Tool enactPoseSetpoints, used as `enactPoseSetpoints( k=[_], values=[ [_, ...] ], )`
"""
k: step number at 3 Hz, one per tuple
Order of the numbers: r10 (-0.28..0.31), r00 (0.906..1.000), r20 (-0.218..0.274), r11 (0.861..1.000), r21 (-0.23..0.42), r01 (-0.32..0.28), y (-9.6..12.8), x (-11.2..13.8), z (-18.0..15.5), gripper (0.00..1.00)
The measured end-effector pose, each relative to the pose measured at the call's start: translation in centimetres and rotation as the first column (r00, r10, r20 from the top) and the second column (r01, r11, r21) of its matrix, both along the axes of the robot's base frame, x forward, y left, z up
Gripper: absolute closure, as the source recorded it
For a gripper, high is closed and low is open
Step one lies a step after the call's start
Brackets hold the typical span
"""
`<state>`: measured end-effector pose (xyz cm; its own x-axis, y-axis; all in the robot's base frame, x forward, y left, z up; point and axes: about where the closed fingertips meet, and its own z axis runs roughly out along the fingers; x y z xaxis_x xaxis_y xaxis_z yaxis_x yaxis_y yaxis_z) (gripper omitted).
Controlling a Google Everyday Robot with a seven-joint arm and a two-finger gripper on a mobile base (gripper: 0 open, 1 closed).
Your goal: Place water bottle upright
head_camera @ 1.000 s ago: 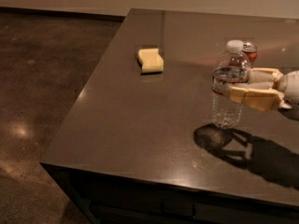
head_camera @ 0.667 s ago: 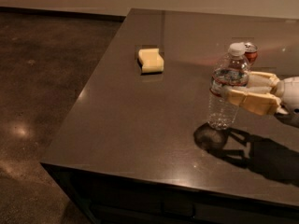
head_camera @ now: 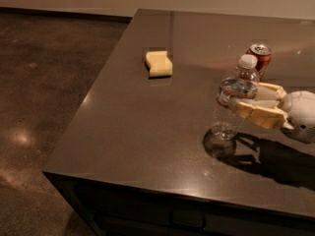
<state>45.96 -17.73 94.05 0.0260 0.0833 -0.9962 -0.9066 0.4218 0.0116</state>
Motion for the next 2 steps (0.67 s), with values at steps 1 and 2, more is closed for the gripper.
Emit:
enactPoseSetpoints(
  k=[1,2],
  values=[
    [0.017,0.9998,0.009,1.0,0.004,-0.017,0.11,-0.08,-0.67,0.36],
    [0.021,0.9997,0.011,1.0,0.003,-0.021,0.36,-0.07,-0.55,0.13]
  ],
)
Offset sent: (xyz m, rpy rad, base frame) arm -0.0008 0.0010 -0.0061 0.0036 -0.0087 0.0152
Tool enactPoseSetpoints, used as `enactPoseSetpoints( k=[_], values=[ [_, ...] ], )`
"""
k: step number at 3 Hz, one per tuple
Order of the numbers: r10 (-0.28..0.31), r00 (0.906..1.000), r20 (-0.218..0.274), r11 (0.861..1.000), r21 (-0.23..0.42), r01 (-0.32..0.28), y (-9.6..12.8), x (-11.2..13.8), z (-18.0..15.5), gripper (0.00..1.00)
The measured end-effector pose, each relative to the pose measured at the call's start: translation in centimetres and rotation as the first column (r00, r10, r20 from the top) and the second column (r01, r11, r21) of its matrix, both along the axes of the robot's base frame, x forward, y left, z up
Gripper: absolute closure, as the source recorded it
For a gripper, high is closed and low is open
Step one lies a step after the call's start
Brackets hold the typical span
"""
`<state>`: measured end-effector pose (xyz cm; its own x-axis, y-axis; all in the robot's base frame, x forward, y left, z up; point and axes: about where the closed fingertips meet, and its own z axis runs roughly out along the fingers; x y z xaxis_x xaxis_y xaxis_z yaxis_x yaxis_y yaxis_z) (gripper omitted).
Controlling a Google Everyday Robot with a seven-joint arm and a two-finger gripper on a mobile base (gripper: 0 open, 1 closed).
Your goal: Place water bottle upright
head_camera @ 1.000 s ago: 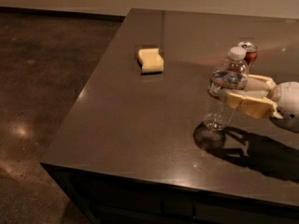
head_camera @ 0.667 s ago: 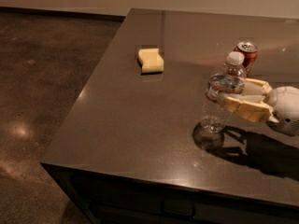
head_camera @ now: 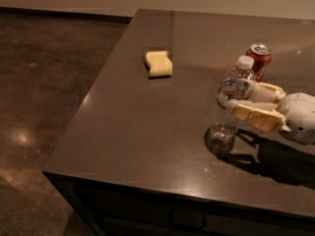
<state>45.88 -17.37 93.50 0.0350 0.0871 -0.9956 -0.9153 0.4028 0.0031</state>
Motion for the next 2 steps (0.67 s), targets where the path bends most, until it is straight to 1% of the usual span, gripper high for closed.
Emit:
enactPoseSetpoints(
  k=[1,2],
  values=[
    [0.005,1.0,0.002,1.0,-0.001,-0.005,0.27,0.0,0.11,0.0],
    [0.005,1.0,0.002,1.0,-0.001,-0.005,0.28,0.01,0.11,0.0]
  ],
)
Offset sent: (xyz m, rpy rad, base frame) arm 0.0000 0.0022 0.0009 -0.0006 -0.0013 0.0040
